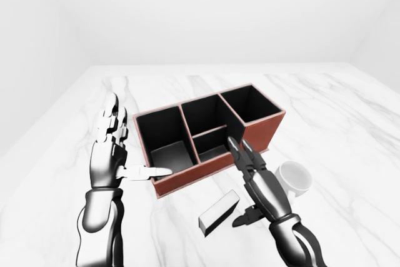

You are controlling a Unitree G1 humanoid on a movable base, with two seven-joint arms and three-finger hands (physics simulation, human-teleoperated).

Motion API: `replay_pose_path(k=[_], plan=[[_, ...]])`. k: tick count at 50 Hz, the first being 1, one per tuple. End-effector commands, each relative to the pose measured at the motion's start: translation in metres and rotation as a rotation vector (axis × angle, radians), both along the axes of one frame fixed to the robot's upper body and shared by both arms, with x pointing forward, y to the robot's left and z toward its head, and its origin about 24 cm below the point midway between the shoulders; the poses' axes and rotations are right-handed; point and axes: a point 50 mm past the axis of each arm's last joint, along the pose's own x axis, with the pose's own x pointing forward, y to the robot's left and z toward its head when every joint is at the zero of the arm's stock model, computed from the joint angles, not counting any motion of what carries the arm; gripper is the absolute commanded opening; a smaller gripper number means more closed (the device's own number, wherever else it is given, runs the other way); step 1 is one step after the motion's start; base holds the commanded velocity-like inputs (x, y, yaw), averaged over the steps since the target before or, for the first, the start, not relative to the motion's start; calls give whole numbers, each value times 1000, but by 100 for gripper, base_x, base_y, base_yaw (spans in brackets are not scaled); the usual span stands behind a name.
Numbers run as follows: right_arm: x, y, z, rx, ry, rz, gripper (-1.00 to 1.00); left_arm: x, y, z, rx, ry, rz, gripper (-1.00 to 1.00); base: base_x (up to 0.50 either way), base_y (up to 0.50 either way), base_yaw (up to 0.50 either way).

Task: Pick up the book and place it in the front compartment of the caddy.

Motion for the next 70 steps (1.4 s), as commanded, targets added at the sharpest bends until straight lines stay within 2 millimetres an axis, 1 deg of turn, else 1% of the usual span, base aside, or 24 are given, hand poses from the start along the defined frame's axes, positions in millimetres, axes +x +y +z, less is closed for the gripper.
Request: replay_pose_path(k=[1, 7, 26, 44, 55, 70], plan=[[-1, 3, -8, -26, 5, -5, 100, -1, 8, 4, 21, -16, 25, 100, 0, 0, 0], [0, 3, -13, -38, 9, -9, 100, 0, 12, 5, 27, -15, 39, 100, 0, 0, 0], [-2, 13, -13, -53, -10, 23, 100, -1, 22, 7, 36, -22, 69, 100, 0, 0, 0], [-4, 22, -14, -62, -22, 59, 100, -2, 26, 9, 39, -31, 79, 100, 0, 0, 0], [-3, 25, -17, -73, -27, 69, 100, -3, 27, 13, 40, -46, 83, 100, 0, 0, 0], [-2, 28, -25, -93, -22, 70, 100, -3, 28, 12, 40, -41, 87, 100, 0, 0, 0]])
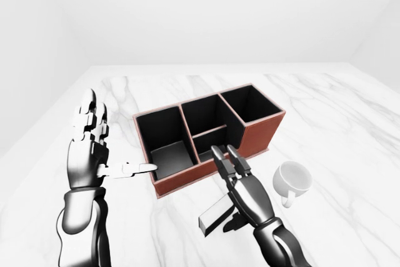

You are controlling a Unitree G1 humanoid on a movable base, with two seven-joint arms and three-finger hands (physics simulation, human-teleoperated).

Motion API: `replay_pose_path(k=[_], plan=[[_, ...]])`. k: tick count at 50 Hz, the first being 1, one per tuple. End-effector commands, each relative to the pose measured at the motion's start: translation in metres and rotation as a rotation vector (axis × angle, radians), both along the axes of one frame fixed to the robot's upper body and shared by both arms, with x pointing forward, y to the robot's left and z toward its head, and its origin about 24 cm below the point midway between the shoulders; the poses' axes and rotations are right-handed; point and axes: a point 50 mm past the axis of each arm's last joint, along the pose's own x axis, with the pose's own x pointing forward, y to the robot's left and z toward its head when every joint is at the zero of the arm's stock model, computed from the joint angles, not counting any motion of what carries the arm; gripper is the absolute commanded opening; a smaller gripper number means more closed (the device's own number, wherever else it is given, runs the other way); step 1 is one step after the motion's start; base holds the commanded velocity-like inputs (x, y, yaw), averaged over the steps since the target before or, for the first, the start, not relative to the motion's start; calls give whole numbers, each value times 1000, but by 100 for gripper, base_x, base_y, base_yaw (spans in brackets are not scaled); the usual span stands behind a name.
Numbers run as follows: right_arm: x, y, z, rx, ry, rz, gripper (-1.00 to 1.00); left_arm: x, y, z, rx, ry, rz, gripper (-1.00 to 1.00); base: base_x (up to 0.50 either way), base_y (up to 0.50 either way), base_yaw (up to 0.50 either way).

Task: Pick up the book and place it in the front compartment of the caddy.

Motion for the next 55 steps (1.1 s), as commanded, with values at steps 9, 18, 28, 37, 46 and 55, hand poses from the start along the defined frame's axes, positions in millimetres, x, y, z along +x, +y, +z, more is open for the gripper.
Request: replay_pose_path(k=[9, 18, 28, 37, 46, 55], plan=[[0, 4, -10, -27, 7, 3, 100, -1, 1, 2, 2, -8, 3, 100, 0, 0, 0], [-1, 4, -14, -38, 11, 3, 100, -1, 0, 2, 2, -10, 2, 100, 0, 0, 0], [-1, 5, -19, -51, 15, 1, 100, -2, -1, 3, 5, -15, -1, 100, 0, 0, 0], [0, 7, -23, -62, 18, 4, 100, -2, -1, 3, 5, -15, -4, 100, 0, 0, 0], [2, 8, -22, -62, 18, 9, 100, -2, -2, 3, 5, -16, -7, 100, 0, 0, 0], [4, 9, -23, -66, 16, 8, 100, -2, -2, 4, 7, -19, -7, 100, 0, 0, 0]])
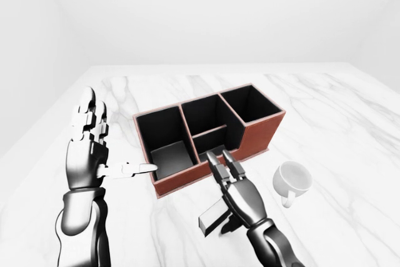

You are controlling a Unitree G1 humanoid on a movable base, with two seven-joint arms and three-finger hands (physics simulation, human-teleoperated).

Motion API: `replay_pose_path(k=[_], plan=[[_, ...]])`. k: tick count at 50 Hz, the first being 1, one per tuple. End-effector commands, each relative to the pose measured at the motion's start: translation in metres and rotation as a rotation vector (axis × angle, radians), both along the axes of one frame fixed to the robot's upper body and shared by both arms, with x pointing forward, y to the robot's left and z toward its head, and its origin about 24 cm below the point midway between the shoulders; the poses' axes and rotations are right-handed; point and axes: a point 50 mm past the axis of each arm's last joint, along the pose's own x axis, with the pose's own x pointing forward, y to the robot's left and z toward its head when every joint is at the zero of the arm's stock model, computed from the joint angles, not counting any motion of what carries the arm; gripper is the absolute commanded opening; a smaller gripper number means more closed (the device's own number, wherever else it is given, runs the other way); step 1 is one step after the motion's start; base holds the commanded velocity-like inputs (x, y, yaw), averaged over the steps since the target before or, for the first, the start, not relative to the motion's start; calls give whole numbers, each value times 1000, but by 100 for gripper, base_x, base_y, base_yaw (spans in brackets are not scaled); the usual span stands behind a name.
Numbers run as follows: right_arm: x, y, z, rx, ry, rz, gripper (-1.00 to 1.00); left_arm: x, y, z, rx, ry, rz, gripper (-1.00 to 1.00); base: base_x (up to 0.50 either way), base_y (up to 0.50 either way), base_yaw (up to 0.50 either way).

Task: Pick up the book and place it in the front compartment of the caddy.

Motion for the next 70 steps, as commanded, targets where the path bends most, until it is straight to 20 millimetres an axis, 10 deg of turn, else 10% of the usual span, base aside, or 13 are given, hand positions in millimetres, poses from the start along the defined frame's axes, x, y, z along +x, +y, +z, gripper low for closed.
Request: replay_pose_path(k=[1, 70], plan=[[2, 2, -1, -6, -1, 2, 100, 0, -1, 1, 2, -3, -2, 100, 0, 0, 0], [5, 3, -27, -76, 23, -19, 100, -1, -1, 2, 4, -11, -5, 100, 0, 0, 0]])
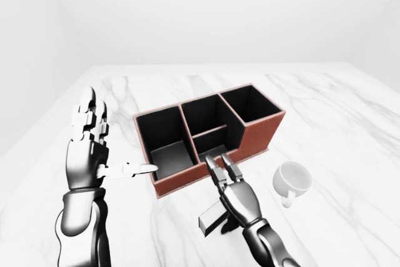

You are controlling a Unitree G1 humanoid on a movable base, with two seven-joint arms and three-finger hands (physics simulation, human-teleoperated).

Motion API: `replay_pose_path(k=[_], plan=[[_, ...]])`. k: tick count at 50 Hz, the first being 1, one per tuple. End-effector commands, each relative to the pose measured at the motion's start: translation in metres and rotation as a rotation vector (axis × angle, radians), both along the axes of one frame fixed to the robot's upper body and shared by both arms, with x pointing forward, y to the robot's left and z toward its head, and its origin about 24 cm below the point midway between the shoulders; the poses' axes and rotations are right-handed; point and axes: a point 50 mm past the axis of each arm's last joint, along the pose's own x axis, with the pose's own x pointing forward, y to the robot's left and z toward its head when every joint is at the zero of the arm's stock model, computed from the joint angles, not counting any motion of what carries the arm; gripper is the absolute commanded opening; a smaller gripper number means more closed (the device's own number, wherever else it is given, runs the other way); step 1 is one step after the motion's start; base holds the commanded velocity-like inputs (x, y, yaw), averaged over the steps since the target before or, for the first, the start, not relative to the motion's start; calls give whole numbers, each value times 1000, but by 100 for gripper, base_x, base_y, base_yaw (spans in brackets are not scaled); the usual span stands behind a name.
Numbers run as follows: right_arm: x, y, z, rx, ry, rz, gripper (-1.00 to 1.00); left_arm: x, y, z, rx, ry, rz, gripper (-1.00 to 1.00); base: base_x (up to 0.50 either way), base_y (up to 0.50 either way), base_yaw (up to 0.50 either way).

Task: Pick up the book and place it in the front compartment of the caddy.

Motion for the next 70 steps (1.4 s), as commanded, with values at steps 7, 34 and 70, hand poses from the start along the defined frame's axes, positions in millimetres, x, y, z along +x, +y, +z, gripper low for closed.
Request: replay_pose_path(k=[7, 34, 70], plan=[[1, 0, -6, -14, 4, -6, 100, 0, 0, 0, 0, -2, 0, 100, 0, 0, 0], [0, -1, -11, -12, 32, -10, -100, -1, 1, 2, 1, -8, 1, 100, 0, 0, 0], [13, -9, 53, 131, -28, 21, -100, 0, 0, 0, 0, 2, 0, 100, 0, 0, 0]])
